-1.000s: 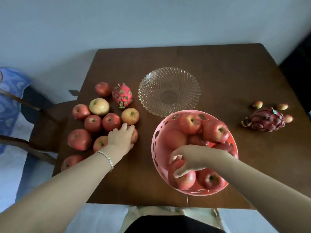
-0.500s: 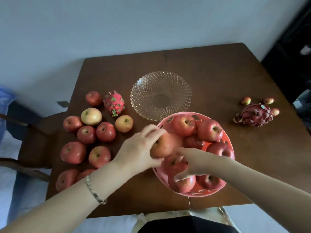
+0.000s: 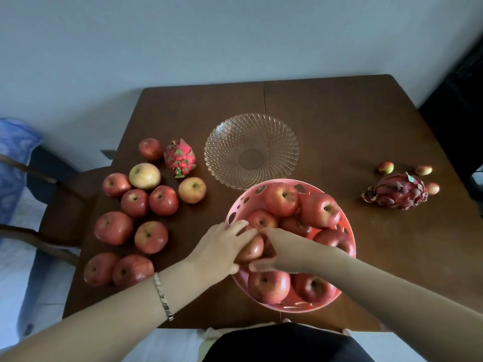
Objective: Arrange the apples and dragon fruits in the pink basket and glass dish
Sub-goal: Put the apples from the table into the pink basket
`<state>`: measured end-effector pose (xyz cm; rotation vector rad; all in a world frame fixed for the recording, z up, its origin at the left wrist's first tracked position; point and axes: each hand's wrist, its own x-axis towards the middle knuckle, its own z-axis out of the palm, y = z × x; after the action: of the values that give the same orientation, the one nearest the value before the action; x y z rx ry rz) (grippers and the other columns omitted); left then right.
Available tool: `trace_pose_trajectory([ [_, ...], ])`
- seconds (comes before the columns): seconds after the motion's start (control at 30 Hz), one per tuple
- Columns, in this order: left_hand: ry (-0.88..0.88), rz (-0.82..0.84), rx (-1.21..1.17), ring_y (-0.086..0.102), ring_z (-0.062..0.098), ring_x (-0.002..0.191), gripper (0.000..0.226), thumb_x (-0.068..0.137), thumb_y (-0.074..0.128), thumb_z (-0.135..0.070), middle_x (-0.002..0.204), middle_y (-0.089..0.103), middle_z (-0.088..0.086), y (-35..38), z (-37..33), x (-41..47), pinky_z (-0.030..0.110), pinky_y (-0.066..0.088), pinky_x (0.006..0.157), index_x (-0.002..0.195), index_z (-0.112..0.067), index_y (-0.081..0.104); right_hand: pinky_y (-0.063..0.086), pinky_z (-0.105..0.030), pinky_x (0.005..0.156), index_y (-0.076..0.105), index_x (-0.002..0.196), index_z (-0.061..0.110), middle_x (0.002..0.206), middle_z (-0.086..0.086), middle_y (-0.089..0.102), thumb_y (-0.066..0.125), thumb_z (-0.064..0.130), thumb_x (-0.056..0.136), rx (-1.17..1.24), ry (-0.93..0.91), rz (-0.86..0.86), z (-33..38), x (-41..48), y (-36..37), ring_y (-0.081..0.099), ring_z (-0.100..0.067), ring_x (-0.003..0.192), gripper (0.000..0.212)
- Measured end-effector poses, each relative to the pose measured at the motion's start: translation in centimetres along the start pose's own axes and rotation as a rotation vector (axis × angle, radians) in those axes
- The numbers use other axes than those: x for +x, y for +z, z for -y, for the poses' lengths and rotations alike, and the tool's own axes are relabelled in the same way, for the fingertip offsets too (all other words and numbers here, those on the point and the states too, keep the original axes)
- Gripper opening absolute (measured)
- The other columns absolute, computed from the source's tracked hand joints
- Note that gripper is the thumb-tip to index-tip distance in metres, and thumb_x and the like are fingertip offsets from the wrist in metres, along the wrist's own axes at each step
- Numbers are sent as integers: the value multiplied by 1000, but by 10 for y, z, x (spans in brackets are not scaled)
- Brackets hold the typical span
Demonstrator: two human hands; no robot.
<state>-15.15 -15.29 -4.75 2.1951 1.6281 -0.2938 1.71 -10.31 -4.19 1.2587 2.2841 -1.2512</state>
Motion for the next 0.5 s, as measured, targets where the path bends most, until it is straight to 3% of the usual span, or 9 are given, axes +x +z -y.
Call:
trace_pose_trajectory([
  [0.07, -37, 10, -27, 41, 27, 124, 83, 76, 68, -21, 154, 21, -4, 5, -3, 0, 36, 32, 108, 146, -27, 24, 46, -29, 67, 52, 116, 13, 92, 1, 62, 57, 59, 79, 17, 15, -62, 2, 7, -1, 59, -17, 79, 59],
  [0.13, -39, 6, -123, 41, 24, 125, 82, 74, 67, -17, 153, 26, -6, 4, -2, -1, 35, 32, 109, 144, -30, 27, 48, -34, 73, 55, 111, 13, 94, -2, 64, 52, 59, 82, 26, 45, -92, 3, 13, -2, 61, -21, 85, 55],
  [0.23, -80, 6, -510, 54, 15, 118, 69, 64, 58, -18, 135, 53, -8, -15, 13, -1, 28, 42, 102, 131, -29, 48, 45, -33, 74, 53, 112, 13, 98, -3, 63, 52, 58, 82, 26, 87, -97, 5, 16, -2, 59, -22, 89, 54],
  [0.3, -207, -128, -723, 61, 12, 109, 51, 68, 57, -15, 117, 63, -7, -27, 31, 5, 31, 47, 98, 118, -26, 57, 44, -33, 75, 52, 117, 15, 102, -3, 63, 53, 57, 82, 30, 113, -90, 5, 17, -4, 58, -21, 90, 55],
  [0.33, -282, -237, -693, 61, 14, 110, 45, 73, 59, -12, 114, 62, -4, -31, 43, 11, 32, 47, 97, 117, -24, 57, 43, -32, 75, 51, 119, 17, 103, -2, 63, 53, 57, 81, 38, 124, -84, 5, 17, -4, 57, -20, 91, 56],
  [0.4, -410, -366, -441, 53, 23, 120, 48, 78, 60, -10, 128, 54, 5, -32, 70, 27, 36, 44, 99, 124, -18, 52, 42, -30, 74, 50, 122, 18, 102, 0, 61, 54, 58, 80, 55, 137, -75, 6, 17, -5, 56, -18, 90, 58],
  [0.5, -572, -218, -216, 39, 34, 129, 65, 81, 63, -20, 148, 30, 11, -27, 104, 54, 43, 41, 100, 138, -14, 34, 46, -33, 79, 51, 119, 20, 100, 2, 61, 57, 59, 77, 74, 151, -74, 6, 17, -5, 58, -18, 92, 58],
])
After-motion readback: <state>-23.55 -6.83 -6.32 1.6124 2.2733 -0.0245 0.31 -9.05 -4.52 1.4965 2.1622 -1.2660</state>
